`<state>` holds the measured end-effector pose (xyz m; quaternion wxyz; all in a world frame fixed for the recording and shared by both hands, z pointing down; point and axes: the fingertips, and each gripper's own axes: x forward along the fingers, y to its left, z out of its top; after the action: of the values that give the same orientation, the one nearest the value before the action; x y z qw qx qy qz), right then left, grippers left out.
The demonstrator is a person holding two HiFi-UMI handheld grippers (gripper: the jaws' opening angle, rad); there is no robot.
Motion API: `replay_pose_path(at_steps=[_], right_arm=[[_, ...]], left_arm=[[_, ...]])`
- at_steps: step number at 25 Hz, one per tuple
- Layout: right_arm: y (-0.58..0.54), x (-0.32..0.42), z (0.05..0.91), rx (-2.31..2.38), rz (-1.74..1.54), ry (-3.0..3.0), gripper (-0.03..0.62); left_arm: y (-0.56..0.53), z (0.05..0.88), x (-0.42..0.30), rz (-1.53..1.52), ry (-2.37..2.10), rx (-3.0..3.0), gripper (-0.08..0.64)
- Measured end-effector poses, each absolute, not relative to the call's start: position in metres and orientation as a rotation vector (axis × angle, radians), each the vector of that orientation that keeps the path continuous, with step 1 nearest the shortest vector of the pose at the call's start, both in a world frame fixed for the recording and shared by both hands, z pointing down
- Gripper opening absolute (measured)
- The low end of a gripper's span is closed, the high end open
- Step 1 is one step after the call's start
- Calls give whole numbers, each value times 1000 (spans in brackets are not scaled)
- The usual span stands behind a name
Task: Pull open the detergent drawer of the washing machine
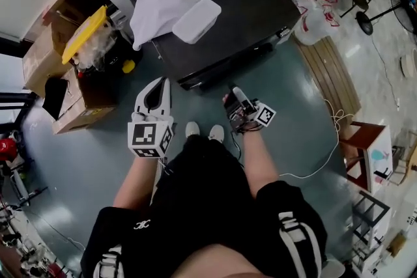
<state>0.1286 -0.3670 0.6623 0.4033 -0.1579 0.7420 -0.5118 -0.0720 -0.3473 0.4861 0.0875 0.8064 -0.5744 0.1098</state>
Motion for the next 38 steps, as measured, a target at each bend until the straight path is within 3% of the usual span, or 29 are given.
replay_pose_path(at_steps=[12, 21, 38], right_arm=[[-395, 79, 728, -451, -1428, 1878, 298], [-412, 38, 725, -395, -1441, 1888, 289], [-395, 46, 725, -348, -1517, 1848, 256]], left_arm=[[-341, 516, -91, 353, -1768, 2311, -8], [-331, 514, -102, 350, -1788, 2299, -8], [-331, 489, -104, 321, -1821, 2324, -8]])
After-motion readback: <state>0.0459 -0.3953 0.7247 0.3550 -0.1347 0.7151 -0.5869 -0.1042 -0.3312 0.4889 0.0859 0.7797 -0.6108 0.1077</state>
